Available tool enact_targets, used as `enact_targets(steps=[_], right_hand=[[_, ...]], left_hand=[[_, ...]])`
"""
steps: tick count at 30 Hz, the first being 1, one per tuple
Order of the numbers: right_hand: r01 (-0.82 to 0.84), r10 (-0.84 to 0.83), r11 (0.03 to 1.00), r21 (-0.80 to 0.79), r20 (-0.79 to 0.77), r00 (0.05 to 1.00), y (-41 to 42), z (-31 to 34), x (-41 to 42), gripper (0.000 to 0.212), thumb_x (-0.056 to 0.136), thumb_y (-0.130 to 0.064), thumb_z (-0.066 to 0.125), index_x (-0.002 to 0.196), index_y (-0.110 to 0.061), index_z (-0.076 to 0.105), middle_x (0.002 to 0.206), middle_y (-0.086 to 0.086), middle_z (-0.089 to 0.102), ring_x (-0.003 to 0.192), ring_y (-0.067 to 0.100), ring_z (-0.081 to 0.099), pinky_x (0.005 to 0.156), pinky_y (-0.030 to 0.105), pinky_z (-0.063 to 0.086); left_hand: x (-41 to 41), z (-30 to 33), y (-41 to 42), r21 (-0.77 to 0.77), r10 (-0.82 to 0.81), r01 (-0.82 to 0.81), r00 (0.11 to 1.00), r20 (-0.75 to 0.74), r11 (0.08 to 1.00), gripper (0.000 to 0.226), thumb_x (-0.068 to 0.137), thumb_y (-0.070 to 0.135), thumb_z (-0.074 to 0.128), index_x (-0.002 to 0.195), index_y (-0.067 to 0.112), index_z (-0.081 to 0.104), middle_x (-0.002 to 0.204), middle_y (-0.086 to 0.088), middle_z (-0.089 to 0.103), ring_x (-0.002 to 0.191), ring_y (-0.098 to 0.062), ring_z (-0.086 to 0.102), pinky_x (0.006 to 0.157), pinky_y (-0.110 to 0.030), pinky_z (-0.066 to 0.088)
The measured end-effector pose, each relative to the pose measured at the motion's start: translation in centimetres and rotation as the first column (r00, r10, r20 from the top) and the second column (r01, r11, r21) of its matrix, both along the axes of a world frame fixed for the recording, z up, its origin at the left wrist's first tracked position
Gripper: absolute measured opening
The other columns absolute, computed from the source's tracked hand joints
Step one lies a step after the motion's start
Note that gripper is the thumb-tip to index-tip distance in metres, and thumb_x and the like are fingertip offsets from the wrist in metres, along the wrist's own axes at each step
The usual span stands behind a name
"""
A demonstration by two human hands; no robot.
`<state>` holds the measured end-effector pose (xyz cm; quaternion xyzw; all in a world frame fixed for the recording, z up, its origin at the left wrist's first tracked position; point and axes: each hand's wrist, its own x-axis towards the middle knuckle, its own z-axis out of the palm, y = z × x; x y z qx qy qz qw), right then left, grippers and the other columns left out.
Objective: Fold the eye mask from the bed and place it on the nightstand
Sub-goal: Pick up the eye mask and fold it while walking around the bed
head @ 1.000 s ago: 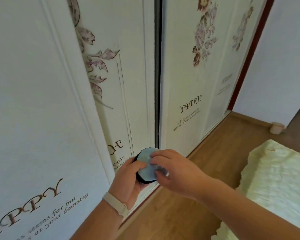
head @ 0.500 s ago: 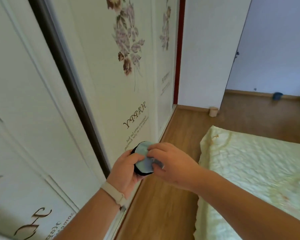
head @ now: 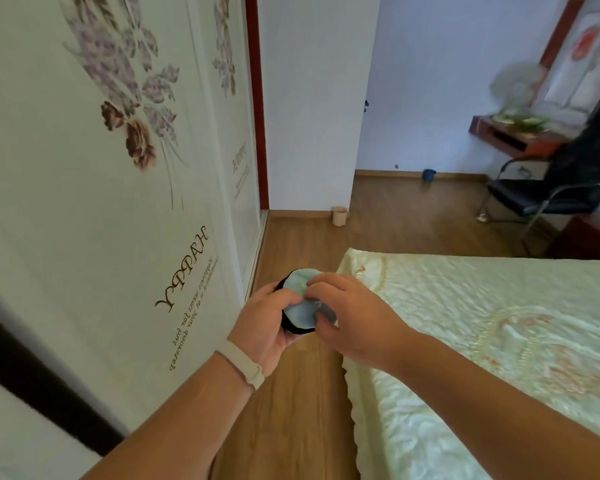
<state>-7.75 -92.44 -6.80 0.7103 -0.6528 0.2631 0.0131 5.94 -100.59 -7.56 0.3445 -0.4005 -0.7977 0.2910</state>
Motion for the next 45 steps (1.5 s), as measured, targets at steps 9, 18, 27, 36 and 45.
enact_targets(steps=[9,18,27,36,45], right_hand=[[0.166,-0.166,0.986,-0.022,-0.008,0.986,-11.0,1.1,-1.4,0.031,0.081,-0.007,0.064,0.112,-0.014,0.062,0.114,0.000,0.062,0.104,0.016,0.052,0.087,0.015,0.037],[0.227,-0.227,0.974,-0.023,0.009,0.974,-17.2,0.5,-8.0,0.035,0.082,-0.013,0.066,0.116,-0.018,0.059,0.119,-0.003,0.059,0.108,0.014,0.051,0.088,0.022,0.044],[0.143,-0.143,0.990,0.009,-0.021,0.990,-25.2,-0.5,-21.2,0.030,0.084,-0.014,0.062,0.113,-0.019,0.060,0.118,-0.003,0.060,0.106,0.015,0.053,0.088,0.025,0.047],[0.115,-0.115,0.993,-0.007,-0.015,0.993,-31.1,0.9,-34.4,0.029,0.084,-0.015,0.060,0.113,-0.019,0.058,0.119,-0.003,0.059,0.108,0.018,0.052,0.089,0.028,0.045],[0.147,-0.148,0.989,-0.027,-0.028,0.989,-39.1,1.4,-41.2,0.033,0.086,-0.017,0.061,0.119,-0.020,0.056,0.125,-0.004,0.055,0.112,0.016,0.049,0.093,0.027,0.043]], left_hand=[[-3.5,0.8,-13.4,0.012,-0.159,0.160,0.987,-0.037,0.987,0.037,0.085,0.000,0.054,0.121,0.000,0.060,0.123,-0.031,0.061,0.097,-0.033,0.066,0.067,-0.038,0.058],[-10.2,0.9,-20.8,0.019,-0.233,0.234,0.972,-0.034,0.972,0.035,0.087,0.000,0.055,0.122,0.003,0.060,0.126,-0.028,0.061,0.103,-0.036,0.066,0.070,-0.041,0.059],[-22.6,-0.5,-28.1,0.036,-0.161,0.161,0.987,-0.001,0.986,0.034,0.087,0.000,0.053,0.119,0.003,0.063,0.118,-0.025,0.064,0.097,-0.033,0.067,0.064,-0.037,0.059],[-35.3,0.9,-33.6,0.014,-0.140,0.140,0.990,0.001,0.990,0.030,0.087,0.002,0.057,0.114,0.008,0.066,0.115,-0.022,0.066,0.103,-0.035,0.066,0.072,-0.041,0.058],[-42.3,2.0,-42.1,-0.040,-0.155,0.155,0.988,0.003,0.987,0.033,0.088,0.006,0.057,0.121,0.010,0.064,0.120,-0.021,0.065,0.107,-0.035,0.065,0.072,-0.040,0.058]])
